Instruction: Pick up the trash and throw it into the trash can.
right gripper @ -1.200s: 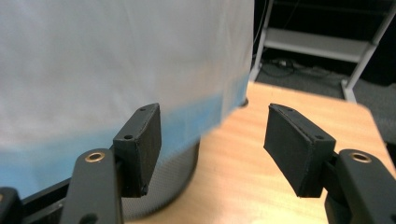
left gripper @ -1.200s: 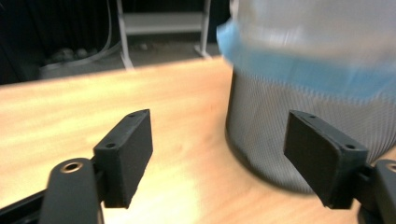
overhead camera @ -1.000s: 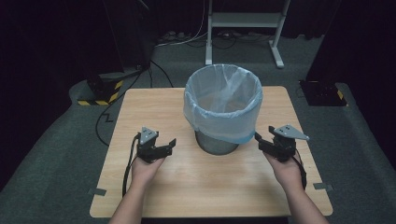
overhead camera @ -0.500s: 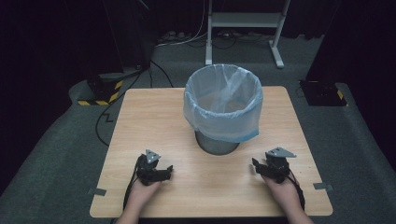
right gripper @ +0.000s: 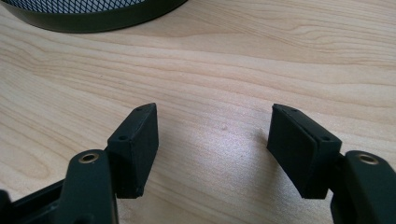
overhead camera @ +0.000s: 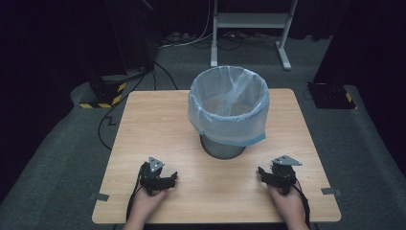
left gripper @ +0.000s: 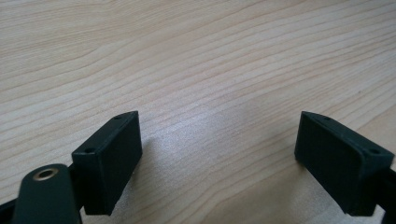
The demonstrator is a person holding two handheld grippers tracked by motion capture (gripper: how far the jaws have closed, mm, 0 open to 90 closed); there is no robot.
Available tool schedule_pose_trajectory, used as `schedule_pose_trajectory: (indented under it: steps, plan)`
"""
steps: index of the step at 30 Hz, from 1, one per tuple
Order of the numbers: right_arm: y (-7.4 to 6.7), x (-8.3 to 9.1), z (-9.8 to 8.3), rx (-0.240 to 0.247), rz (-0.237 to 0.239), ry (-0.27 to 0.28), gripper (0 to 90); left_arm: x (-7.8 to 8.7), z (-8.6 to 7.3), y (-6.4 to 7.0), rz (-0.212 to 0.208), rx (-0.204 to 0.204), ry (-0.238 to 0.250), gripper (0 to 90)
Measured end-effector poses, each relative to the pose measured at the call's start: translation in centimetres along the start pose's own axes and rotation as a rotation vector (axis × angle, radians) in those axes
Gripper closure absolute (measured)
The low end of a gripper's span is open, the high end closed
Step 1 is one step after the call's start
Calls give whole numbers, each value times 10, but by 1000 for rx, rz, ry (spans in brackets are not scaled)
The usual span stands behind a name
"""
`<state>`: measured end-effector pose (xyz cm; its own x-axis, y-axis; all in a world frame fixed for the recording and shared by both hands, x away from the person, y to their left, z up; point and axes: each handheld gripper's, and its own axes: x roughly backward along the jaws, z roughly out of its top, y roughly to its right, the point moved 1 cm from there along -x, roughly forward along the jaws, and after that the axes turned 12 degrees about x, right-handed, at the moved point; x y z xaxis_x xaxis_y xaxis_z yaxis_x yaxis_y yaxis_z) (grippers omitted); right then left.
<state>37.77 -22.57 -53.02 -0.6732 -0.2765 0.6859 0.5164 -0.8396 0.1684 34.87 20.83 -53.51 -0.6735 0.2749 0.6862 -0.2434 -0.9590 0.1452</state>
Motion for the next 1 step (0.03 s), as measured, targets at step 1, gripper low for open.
schedule_pose_trajectory:
  steps: [1]
  plan:
    - [0,0,0,0,0,0,334,0,0,0,0,2,2,149]
